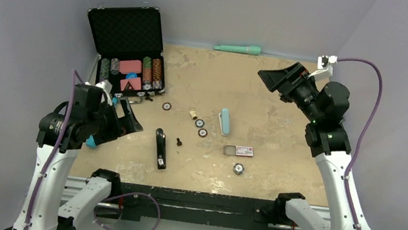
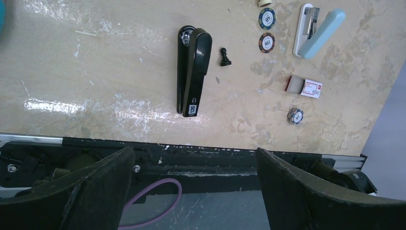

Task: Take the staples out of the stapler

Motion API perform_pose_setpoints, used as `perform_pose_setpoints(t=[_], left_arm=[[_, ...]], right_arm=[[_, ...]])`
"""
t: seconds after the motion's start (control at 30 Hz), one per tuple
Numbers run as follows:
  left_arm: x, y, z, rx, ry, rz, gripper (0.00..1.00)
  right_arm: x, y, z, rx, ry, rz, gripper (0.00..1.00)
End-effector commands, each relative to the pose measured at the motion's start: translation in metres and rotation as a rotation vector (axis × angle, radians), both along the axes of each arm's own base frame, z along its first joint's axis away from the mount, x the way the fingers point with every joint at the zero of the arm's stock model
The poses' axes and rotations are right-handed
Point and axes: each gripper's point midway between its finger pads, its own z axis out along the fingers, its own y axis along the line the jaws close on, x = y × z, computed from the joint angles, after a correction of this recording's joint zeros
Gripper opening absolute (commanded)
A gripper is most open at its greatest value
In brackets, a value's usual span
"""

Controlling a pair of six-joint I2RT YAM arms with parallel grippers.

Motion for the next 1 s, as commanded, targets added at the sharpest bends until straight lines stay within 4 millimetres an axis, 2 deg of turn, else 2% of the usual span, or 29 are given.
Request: perform_pose_setpoints(t=[0.0,0.07,0.27,0.33,0.47,0.57,0.67,0.77,0.87,0.97], left_arm=[[0.007,-0.001,0.001,-0.017,-0.018,0.016,1.0],[0.007,-0.001,0.0,-0.014,-0.015,0.018,1.0],[0.006,0.002,-0.002,0.015,0.001,0.001,0.99],[0.004,0.003,-0.005,0.021,0.006,-0.001,0.99],[-0.005,0.009,-0.018,0.044,0.049,0.019,0.99],[-0.01,0.009,-0.031,0.058,0.105,0.0,0.99],[-0.013,0.009,-0.042,0.08,0.179,-0.035,0.99],[-0.005,0.009,-0.045,0.099,0.181,-0.031,0.98],[0.003,0.004,-0.045,0.088,0.202,-0.009,0.96],[0.012,-0.007,-0.048,0.111,0.232,-0.03,0.96]], right_arm=[[-0.006,0.005,0.008,0.018,-0.026,0.034,0.99],[-0.007,0.01,0.003,0.023,0.01,0.067,0.99],[-0.007,-0.004,-0.006,0.07,0.096,-0.042,0.99],[-0.011,-0.002,-0.016,0.069,0.131,-0.03,0.99],[-0.02,0.001,-0.035,0.036,0.175,-0.003,0.99],[-0.018,-0.004,-0.049,0.0,0.21,-0.027,0.99],[-0.014,0.006,-0.051,-0.043,0.206,0.049,0.99],[-0.006,0.016,-0.045,-0.083,0.172,0.125,0.99],[0.003,0.013,-0.048,-0.15,0.231,0.124,0.99],[0.002,0.008,-0.068,-0.236,0.296,0.137,0.99]])
